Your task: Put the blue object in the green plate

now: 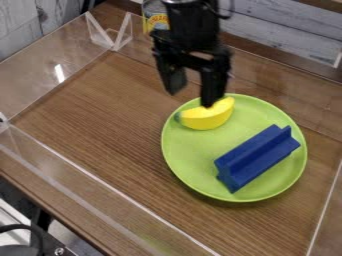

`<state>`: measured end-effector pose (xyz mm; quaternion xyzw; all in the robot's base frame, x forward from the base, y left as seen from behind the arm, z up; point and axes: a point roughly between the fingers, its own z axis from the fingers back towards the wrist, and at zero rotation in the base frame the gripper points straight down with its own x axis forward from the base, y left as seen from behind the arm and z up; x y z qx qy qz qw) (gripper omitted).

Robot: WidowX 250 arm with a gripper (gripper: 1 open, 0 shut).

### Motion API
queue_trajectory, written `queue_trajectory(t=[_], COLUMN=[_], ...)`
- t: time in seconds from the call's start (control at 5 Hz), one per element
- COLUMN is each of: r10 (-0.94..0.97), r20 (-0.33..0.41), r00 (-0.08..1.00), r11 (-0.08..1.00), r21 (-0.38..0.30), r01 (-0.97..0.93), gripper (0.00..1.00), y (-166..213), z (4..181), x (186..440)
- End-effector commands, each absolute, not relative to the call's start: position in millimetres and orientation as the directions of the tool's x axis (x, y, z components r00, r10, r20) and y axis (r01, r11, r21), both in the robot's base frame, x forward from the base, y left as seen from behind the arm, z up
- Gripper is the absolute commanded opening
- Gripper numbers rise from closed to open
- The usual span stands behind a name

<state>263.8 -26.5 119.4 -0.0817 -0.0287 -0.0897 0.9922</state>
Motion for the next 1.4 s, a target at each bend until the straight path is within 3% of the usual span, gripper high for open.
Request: queue_trajectory(t=[0.0, 0.8, 1.2], r10=[-0.199, -0.252, -0.275], r20=[0.139, 0.174, 0.197], r00=[0.97, 0.952, 0.941], r11=[0.966, 0.954, 0.946], r21=[-0.138, -0.121, -0.117], r01=[0.218, 0.274, 0.301], gripper=[1.0, 1.0, 1.0], y=[-48.2, -89.0, -102.0], z=[128.2, 106.0, 85.8], x=[258.5, 247.7, 247.5])
